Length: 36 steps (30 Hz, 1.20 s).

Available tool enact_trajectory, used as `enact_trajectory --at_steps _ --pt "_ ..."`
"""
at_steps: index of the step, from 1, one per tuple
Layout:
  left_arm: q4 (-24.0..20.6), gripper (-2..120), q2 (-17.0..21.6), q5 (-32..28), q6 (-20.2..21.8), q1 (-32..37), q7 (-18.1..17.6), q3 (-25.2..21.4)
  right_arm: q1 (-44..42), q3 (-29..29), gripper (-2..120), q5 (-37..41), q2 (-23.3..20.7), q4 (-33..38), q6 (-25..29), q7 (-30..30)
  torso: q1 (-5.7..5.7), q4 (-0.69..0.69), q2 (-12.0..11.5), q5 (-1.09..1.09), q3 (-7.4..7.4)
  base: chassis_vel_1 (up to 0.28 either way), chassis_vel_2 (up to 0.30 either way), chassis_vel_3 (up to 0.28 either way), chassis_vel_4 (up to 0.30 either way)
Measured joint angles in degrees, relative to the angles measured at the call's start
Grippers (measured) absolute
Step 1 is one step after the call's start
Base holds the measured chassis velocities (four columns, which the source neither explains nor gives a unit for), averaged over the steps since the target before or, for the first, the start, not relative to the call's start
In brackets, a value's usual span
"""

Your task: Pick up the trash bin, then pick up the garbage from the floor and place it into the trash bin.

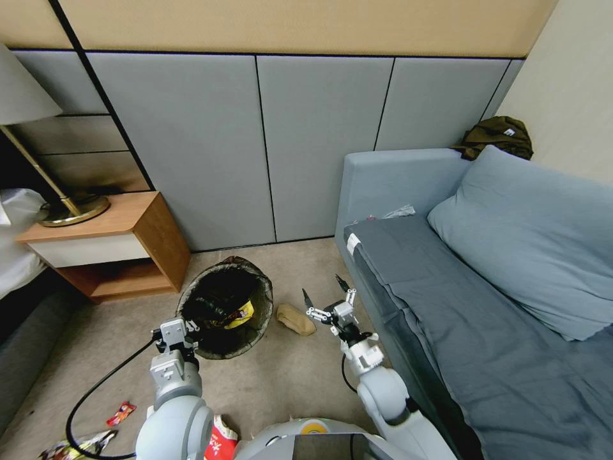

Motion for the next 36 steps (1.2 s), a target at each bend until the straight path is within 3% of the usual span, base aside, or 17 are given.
enact_trajectory --at_steps 7,12,18,32,36 --pt "-0.2 0 -0.6 0.5 0.0 0.2 0.0 0.1 9.7 -4.7 100 6.2 -4.1 -7.7 -10.1 -4.1 0.00 -0.01 0.0 -0.01 0.00 0.000 0.000 0.000 0.000" --pt "-0.2 0 -0.7 0.7 0.0 0.2 0.0 0.3 13.4 -7.9 100 7.6 -3.9 -14.7 -12.5 -6.6 0.00 -0.01 0.0 0.00 0.00 0.000 0.000 0.000 0.000" --pt "0.0 0 -0.7 1.0 0.0 0.2 -0.1 0.5 17.8 -11.3 100 5.1 -1.8 -25.5 -11.2 -10.0 0.00 -0.01 0.0 -0.01 0.00 0.000 0.000 0.000 0.000" --pt "0.6 0 -0.7 1.5 0.0 0.1 -0.1 1.1 18.7 -13.1 100 0.8 0.9 -33.0 -7.7 -16.0 0.00 -0.01 0.0 -0.01 0.00 0.000 0.000 0.000 0.000" --pt "0.7 0 -0.8 1.7 -0.1 0.2 -0.1 1.2 19.6 -13.1 100 -1.9 2.0 -38.3 -3.1 -19.6 0.00 0.00 0.0 -0.01 0.00 0.000 0.000 0.000 0.000"
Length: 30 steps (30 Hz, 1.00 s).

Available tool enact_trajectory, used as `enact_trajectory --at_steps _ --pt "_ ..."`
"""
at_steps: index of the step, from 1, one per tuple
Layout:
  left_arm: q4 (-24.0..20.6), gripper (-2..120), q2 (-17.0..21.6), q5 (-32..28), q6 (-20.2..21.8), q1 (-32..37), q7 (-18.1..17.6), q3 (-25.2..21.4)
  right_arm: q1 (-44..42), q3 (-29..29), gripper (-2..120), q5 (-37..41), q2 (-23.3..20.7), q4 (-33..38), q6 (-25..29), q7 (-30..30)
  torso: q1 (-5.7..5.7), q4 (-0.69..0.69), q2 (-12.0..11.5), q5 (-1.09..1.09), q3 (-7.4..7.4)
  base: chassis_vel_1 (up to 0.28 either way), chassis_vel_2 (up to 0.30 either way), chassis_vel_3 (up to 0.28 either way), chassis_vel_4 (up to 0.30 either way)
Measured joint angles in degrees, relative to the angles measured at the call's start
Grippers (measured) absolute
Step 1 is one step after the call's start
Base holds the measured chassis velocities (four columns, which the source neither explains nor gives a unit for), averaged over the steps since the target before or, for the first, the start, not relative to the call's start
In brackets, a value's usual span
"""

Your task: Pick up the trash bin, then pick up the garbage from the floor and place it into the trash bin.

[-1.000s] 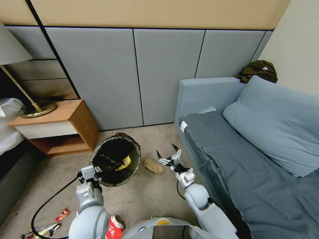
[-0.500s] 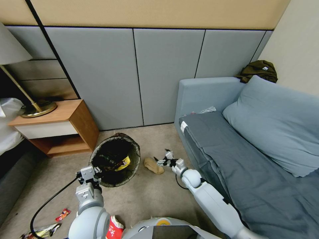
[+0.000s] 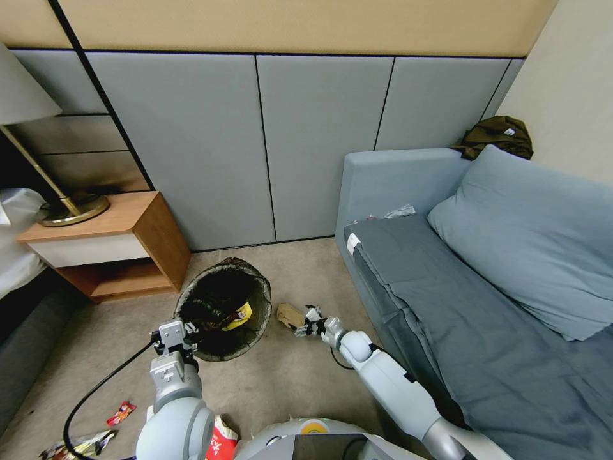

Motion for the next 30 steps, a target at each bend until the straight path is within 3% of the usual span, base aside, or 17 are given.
enact_trajectory --at_steps 12,21,30 --pt "-0.1 0 -0.2 0.2 -0.4 0.7 -0.1 -0.1 4.0 3.8 100 -4.2 4.0 -15.2 6.9 -1.5 0.00 0.00 0.0 0.00 0.00 0.000 0.000 0.000 0.000" --pt "0.2 0 -0.2 0.2 -0.8 0.8 -0.2 0.0 5.7 5.0 100 -4.8 4.9 -20.7 9.0 -1.5 0.00 -0.01 0.0 0.00 0.00 0.000 0.000 0.000 0.000" --pt "0.3 0 -0.3 0.3 -0.8 0.6 -0.2 0.1 6.8 5.1 86 -5.1 6.1 -22.3 10.0 -0.4 0.00 0.01 0.0 0.01 0.00 0.000 0.000 0.000 0.000"
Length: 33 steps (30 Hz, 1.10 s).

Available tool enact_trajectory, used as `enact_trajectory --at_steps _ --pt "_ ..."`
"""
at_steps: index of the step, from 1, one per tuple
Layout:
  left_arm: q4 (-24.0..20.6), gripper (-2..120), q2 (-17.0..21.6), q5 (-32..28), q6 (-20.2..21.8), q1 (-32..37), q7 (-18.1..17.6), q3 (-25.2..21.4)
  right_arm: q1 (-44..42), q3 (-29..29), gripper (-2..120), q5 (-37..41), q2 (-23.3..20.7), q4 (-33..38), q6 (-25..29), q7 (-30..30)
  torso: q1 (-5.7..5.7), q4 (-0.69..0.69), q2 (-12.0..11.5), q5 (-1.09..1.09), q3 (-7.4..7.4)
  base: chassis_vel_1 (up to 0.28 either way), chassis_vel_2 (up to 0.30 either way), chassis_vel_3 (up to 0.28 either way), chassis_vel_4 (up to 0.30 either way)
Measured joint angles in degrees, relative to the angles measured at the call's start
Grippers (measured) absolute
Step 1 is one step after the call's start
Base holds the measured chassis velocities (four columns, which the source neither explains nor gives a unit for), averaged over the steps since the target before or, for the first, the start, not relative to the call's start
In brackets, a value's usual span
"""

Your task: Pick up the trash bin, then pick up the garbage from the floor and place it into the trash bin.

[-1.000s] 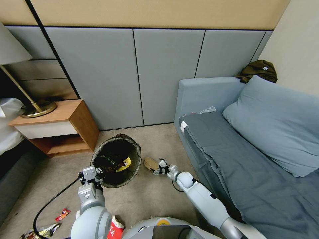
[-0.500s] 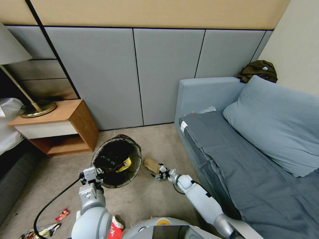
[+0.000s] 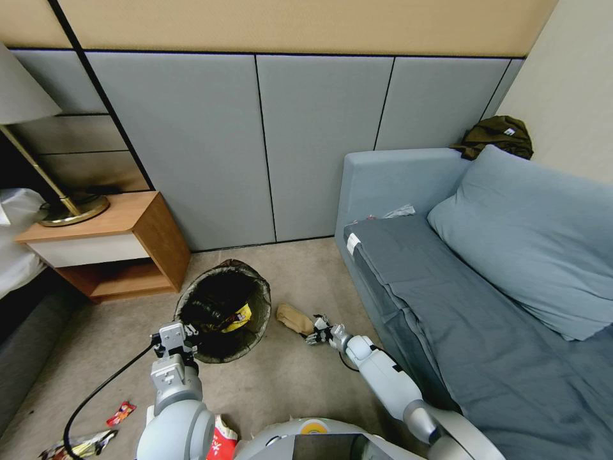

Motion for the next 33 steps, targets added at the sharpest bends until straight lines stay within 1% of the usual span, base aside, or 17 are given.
enact_trajectory --at_steps 2,3,4,6,7,8,9,11,12,14,15,17,18,19,22,25,33 --pt "0.0 0 0.0 0.0 0.0 0.1 0.0 0.0 0.1 -0.1 75 0.1 0.0 0.4 0.1 0.2 0.00 0.00 0.0 -0.01 0.00 0.000 0.000 0.000 0.000" --pt "0.0 0 0.0 0.0 0.0 0.1 0.0 0.0 0.1 -0.2 71 0.1 -0.1 0.6 0.1 0.2 0.00 -0.01 0.0 0.00 0.00 0.000 0.000 0.000 0.000" --pt "0.0 0 0.0 0.0 0.0 0.1 0.0 0.0 0.1 -0.2 71 0.1 -0.1 0.6 0.1 0.2 0.00 -0.01 0.0 0.00 0.00 0.000 0.000 0.000 0.000" --pt "0.0 0 0.0 0.0 0.0 0.1 0.0 0.0 0.1 -0.2 64 0.1 -0.1 0.9 0.2 0.3 0.00 -0.01 0.0 0.00 0.00 0.000 0.000 0.000 0.000" --pt "0.0 0 0.0 0.0 0.0 0.1 0.0 0.0 0.1 -0.2 57 0.1 -0.2 1.0 0.2 0.4 0.00 -0.01 0.0 0.00 0.00 0.000 0.000 0.000 0.000" --pt "0.0 0 0.0 0.0 0.0 0.1 0.0 0.0 0.1 -0.2 57 0.1 -0.2 1.0 0.2 0.4 0.00 -0.01 0.0 0.00 0.00 0.000 0.000 0.000 0.000" --pt "0.0 0 0.0 0.0 0.0 0.1 0.0 0.0 0.1 -0.2 53 0.1 -0.2 1.0 0.2 0.4 0.00 -0.01 0.0 0.00 0.00 0.000 0.000 0.000 0.000" --pt "0.0 0 0.0 0.0 0.0 0.1 0.0 0.0 0.1 -0.2 41 0.2 -0.3 1.2 0.2 0.5 0.00 -0.01 0.0 0.00 0.00 0.000 0.000 0.000 0.000" --pt "0.0 0 0.0 0.0 0.0 0.1 0.0 0.0 0.1 -0.2 41 0.2 -0.3 1.2 0.2 0.5 0.00 -0.01 0.0 0.00 0.00 0.000 0.000 0.000 0.000" --pt "0.0 0 0.0 0.1 0.0 0.1 0.0 0.0 0.1 -0.2 32 0.3 -0.3 1.3 0.3 0.6 0.00 -0.01 0.0 0.00 0.00 0.000 0.000 0.000 0.000" --pt "0.0 0 0.0 0.1 0.0 0.1 0.0 0.0 0.1 -0.2 32 0.3 -0.3 1.3 0.3 0.6 0.00 -0.01 0.0 0.00 0.00 0.000 0.000 0.000 0.000" --pt "0.0 0 0.0 0.1 0.0 0.1 0.0 0.0 0.0 -0.2 23 0.3 -0.3 1.3 0.3 0.8 0.00 -0.01 0.0 0.00 0.00 0.000 0.000 0.000 0.000" --pt "0.0 0 0.0 0.1 0.0 0.1 0.0 0.1 -0.1 -0.2 16 0.4 -0.3 1.3 0.4 0.9 0.00 -0.01 0.0 0.00 0.00 0.000 0.000 0.000 0.000" --pt "0.0 0 0.0 0.1 0.0 0.1 0.0 0.1 -0.1 -0.2 16 0.4 -0.3 1.3 0.4 0.9 0.00 -0.01 0.0 0.00 0.00 0.000 0.000 0.000 0.000" --pt "0.0 0 0.0 0.1 0.0 0.1 0.0 0.1 -0.2 -0.2 3 0.4 -0.3 1.4 0.4 1.1 0.00 -0.01 0.0 0.00 0.00 0.000 0.000 0.000 0.000" --pt "0.0 0 0.1 0.1 0.0 0.1 0.0 0.1 -0.2 -0.2 0 0.6 -0.5 1.5 0.5 1.2 0.00 -0.01 0.0 0.00 0.00 0.000 0.000 0.000 0.000" --pt "-0.1 0 0.2 0.1 0.0 -0.1 0.0 0.1 -0.1 -0.1 0 1.0 -0.8 1.7 0.5 1.4 0.00 -0.01 0.0 0.00 0.00 0.000 0.000 0.000 0.000"
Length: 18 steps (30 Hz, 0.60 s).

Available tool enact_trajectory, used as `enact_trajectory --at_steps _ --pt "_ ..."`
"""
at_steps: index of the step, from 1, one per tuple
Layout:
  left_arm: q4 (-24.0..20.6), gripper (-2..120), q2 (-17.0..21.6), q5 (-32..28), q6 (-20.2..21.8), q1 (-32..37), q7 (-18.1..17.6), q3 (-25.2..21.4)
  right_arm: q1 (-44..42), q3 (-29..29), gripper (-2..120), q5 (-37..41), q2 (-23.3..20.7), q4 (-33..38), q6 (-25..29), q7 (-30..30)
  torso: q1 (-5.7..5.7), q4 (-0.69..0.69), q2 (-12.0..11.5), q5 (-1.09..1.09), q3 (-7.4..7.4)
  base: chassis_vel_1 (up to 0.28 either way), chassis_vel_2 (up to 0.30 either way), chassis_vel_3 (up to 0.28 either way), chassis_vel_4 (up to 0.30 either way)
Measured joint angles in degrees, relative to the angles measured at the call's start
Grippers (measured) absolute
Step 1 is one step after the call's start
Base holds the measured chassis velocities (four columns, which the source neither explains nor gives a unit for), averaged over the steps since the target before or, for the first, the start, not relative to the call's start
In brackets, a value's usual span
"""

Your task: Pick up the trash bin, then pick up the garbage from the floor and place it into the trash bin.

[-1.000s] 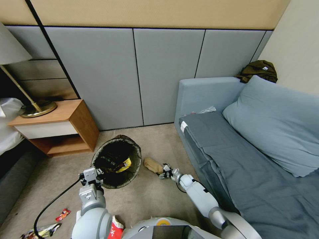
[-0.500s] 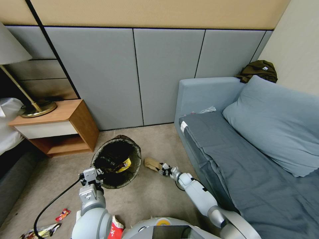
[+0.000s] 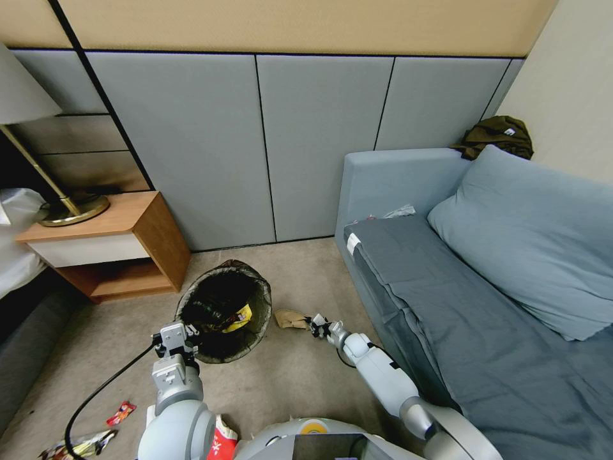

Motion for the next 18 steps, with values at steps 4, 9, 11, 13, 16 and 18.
enact_trajectory --at_steps 4,9,11,13,16,18 --pt "0.0 0 0.0 0.0 0.0 0.0 0.0 0.0 -0.1 0.1 0 0.1 -0.1 0.1 0.2 0.4 0.00 0.00 0.0 0.00 0.00 0.000 0.000 0.000 0.000" --pt "0.0 0 0.0 -0.1 0.0 -0.1 0.0 0.0 -0.5 0.7 0 1.0 -0.1 1.4 1.0 2.3 0.00 0.00 0.0 0.00 0.00 0.000 0.000 0.000 0.000" --pt "0.0 0 0.0 -0.1 0.0 -0.1 0.0 0.0 -1.0 0.9 0 1.8 -0.1 2.8 1.1 3.2 0.00 0.00 0.0 0.00 0.00 0.000 0.000 0.000 0.000" --pt "0.3 0 0.0 -0.2 0.0 -0.1 0.0 0.1 -2.2 1.5 0 3.9 -0.5 6.7 1.1 5.0 0.00 0.01 0.0 0.00 0.00 0.000 0.000 0.000 0.000" --pt "0.5 0 0.0 -0.2 0.0 -0.2 0.0 0.2 -3.5 1.9 0 5.9 -0.8 10.8 0.8 6.3 0.00 0.00 0.0 -0.01 0.00 0.000 0.000 0.000 0.000" --pt "0.6 0 0.1 -0.2 0.0 -0.2 0.0 0.4 -5.6 2.6 0 9.6 -1.6 20.2 -0.1 8.5 0.00 0.00 0.0 0.00 0.00 0.000 0.000 0.000 0.000"
